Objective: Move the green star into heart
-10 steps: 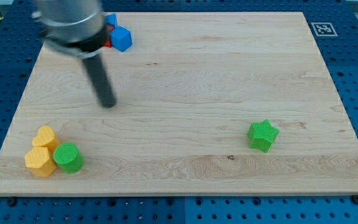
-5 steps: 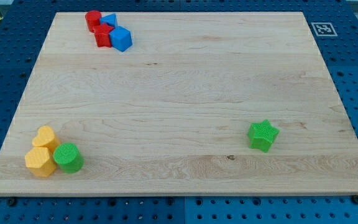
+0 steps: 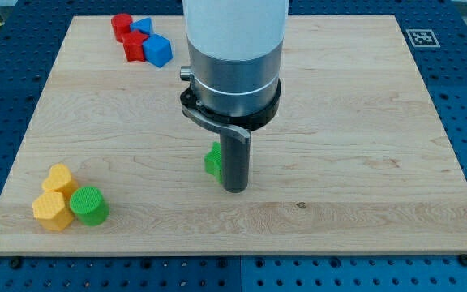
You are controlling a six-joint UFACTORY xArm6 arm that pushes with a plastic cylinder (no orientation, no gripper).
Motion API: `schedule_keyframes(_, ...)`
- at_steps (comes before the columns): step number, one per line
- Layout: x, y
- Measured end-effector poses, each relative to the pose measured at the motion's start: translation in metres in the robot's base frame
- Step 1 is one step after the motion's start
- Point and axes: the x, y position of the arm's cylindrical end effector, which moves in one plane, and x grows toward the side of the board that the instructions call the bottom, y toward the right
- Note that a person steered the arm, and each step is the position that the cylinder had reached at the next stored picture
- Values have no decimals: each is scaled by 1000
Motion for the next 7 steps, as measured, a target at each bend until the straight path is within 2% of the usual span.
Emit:
schedule_keyframes(1,-6,60)
schedule_keyframes(2,-39,88)
schedule_keyframes(3,-60,47)
schedule_keyframes(4,-60,-23)
schedule_keyframes(5,-71,-19)
schedule_keyframes(6,-76,62)
schedule_keyframes(7,-50,118)
